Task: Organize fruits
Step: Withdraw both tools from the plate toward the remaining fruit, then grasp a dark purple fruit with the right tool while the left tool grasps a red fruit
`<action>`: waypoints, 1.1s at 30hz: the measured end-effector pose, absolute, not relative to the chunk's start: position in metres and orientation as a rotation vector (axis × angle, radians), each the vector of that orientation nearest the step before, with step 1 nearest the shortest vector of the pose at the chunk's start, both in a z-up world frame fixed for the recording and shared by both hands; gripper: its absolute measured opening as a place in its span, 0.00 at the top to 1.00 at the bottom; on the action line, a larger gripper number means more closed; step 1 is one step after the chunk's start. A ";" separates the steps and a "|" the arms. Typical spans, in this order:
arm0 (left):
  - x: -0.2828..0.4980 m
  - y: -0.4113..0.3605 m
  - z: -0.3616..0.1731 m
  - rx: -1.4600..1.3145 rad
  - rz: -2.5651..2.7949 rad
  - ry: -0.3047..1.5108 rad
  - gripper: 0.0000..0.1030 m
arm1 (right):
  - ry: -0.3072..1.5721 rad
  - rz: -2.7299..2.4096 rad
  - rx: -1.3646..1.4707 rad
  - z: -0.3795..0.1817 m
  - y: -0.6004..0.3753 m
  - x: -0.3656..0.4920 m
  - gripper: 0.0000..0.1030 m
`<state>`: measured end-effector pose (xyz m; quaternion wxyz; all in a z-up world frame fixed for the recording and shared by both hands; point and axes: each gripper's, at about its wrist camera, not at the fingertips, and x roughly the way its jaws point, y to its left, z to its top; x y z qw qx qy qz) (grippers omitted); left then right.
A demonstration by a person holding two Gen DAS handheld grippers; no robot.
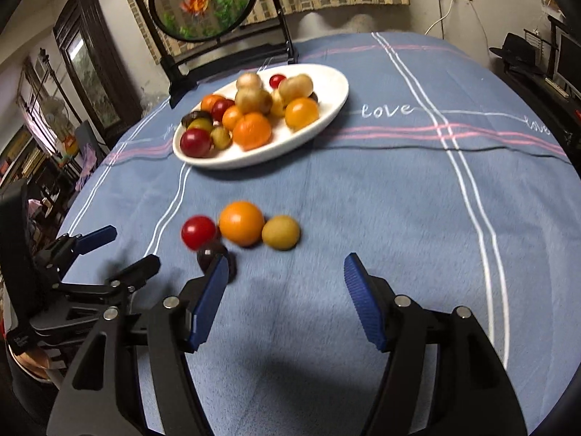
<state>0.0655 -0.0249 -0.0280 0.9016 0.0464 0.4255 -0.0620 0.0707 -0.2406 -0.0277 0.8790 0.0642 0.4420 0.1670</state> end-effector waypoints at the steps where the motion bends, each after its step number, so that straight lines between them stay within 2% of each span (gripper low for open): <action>1: 0.064 -0.021 -0.029 0.087 -0.130 0.883 0.07 | 0.927 0.352 0.128 -0.029 -0.238 0.071 0.35; 22: 0.063 0.001 -0.034 0.032 -0.098 0.912 0.07 | 0.980 0.423 -0.072 -0.048 -0.176 0.078 0.36; 25: 0.065 0.001 -0.036 0.029 -0.105 0.926 0.07 | 0.972 0.410 -0.090 -0.048 -0.169 0.083 0.40; 27: 0.065 -0.001 -0.037 0.034 -0.113 0.929 0.07 | 0.971 0.409 -0.091 -0.048 -0.166 0.087 0.47; 29: 0.065 -0.002 -0.037 0.039 -0.117 0.933 0.07 | 0.971 0.412 -0.084 -0.048 -0.165 0.090 0.48; 33: 0.067 -0.007 -0.036 0.060 -0.117 0.928 0.07 | 0.965 0.410 -0.077 -0.047 -0.169 0.092 0.61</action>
